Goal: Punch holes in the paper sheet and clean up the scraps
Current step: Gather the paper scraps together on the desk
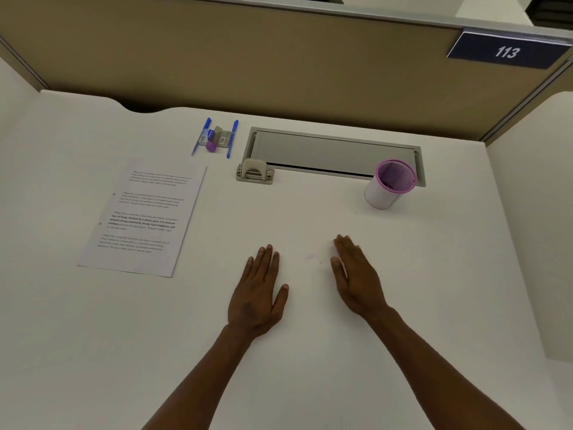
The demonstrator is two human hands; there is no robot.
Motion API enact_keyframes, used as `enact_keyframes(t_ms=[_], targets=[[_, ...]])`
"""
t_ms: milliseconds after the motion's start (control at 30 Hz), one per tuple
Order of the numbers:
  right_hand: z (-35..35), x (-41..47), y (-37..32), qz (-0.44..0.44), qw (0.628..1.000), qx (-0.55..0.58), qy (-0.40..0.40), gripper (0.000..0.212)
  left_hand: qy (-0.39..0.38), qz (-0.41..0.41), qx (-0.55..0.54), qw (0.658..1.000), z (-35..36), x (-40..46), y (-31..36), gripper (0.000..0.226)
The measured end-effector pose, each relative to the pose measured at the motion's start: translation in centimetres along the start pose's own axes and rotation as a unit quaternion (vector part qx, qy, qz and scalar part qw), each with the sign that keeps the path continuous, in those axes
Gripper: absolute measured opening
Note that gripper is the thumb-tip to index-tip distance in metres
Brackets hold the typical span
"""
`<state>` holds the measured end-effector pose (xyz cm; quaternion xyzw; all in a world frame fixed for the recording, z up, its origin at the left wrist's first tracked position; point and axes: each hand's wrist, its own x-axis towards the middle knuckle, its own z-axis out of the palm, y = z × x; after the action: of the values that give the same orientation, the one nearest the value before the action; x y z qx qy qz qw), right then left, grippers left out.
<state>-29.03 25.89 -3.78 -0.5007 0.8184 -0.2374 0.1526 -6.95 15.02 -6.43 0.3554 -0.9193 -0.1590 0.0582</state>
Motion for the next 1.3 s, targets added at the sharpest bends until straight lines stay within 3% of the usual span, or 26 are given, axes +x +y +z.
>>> enact_keyframes(t_ms=[133,267,400,433,500,633,767,933,1100,1167,1233,1300], targets=[[2.2,-1.6,-1.7,0.009,0.998,-0.050,-0.035,0.059,-0.011,0.002,0.018,1.000,-0.1,0.1,0.2,0.074],[4.0,-2.6,-4.3,-0.014,1.000,0.008,-0.024,0.055,-0.009,0.010,-0.006,1.000,-0.2,0.0,0.1,0.071],[2.3,0.8,-5.6,0.023,0.983,0.104,0.153,0.021,0.040,-0.034,-0.074,0.996,-0.3,0.0,0.1,0.065],[1.8,1.9,-5.9,0.042,0.978,0.117,0.166,0.013,0.056,-0.050,-0.091,0.993,-0.4,0.0,0.1,0.064],[1.2,3.5,-6.1,0.065,0.981,0.124,0.135,0.005,0.077,-0.075,-0.115,0.988,-0.5,-0.1,0.0,0.063],[1.4,4.4,-5.8,0.062,0.995,0.063,0.037,0.021,0.081,-0.115,-0.106,0.984,-0.5,0.0,-0.2,0.065],[1.9,6.1,-7.2,-0.061,0.997,0.036,-0.001,0.027,0.039,-0.107,-0.033,0.993,-0.2,0.4,0.2,0.066],[3.8,9.2,-9.6,-0.220,0.945,-0.145,-0.193,0.054,0.031,-0.052,-0.058,0.996,-0.5,0.3,0.2,0.064],[3.8,5.5,-6.8,-0.278,0.929,-0.169,-0.173,0.057,0.080,-0.131,-0.111,0.982,-1.3,-0.1,-0.9,0.065],[3.1,3.6,-5.2,-0.298,0.926,-0.168,-0.161,0.058,0.053,-0.105,-0.079,0.990,-1.1,0.0,-0.9,0.067],[1.9,2.5,-4.1,-0.264,0.947,-0.132,-0.123,0.053,0.018,-0.069,-0.031,0.997,-0.6,0.3,-0.5,0.070],[0.5,1.9,-3.0,-0.158,0.983,-0.072,-0.056,0.050,0.001,-0.070,-0.008,0.998,0.0,0.6,0.5,0.075]])
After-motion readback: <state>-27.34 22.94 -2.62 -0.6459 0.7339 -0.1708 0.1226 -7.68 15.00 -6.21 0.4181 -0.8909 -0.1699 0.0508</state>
